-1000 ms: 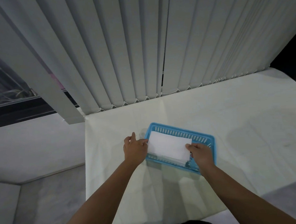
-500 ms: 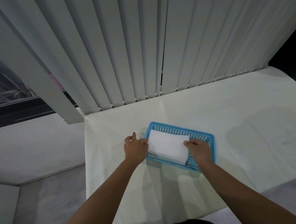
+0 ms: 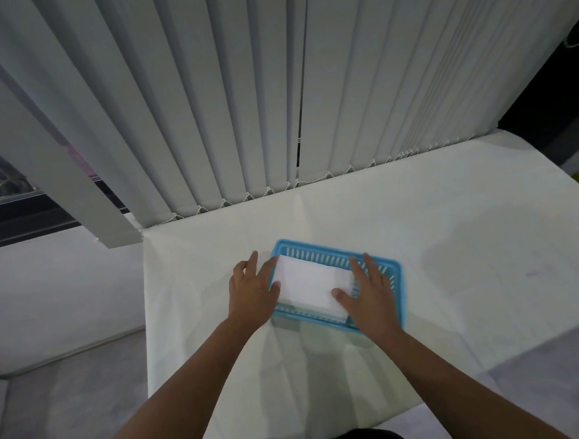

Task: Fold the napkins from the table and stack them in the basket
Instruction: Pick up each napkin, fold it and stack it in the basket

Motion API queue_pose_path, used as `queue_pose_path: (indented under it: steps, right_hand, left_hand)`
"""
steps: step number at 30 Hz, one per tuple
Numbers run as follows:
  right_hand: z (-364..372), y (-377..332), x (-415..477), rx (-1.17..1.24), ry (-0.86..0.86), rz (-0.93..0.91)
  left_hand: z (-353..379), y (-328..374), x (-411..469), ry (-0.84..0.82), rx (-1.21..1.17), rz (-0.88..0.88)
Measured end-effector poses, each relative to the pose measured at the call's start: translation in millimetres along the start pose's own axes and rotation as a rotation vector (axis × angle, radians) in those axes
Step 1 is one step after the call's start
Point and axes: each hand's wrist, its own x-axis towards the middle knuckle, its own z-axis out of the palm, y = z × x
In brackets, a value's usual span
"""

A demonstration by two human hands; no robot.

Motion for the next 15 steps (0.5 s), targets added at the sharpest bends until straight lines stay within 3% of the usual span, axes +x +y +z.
queue_pose_path:
  steps: [3,6,11,15]
  right_hand:
    - [7,3,-1,-0.274,-0.184,-0.082]
    - [14,7,-3,-0.352,-0.268,-0.099]
    - [17,12,-3,-0.360,-0.284,-0.111]
    - [16,13,-6,-0.317,-0.187,-0.113]
  left_hand:
    - [5,3,0,-0.027,0.122,0.096]
    - [11,-2,-1,-0.048,0.188,0.114]
    - [15,-9,1,-0.078,0.241,0.137]
    - [17,-10,1,-0.050,0.123,0.121]
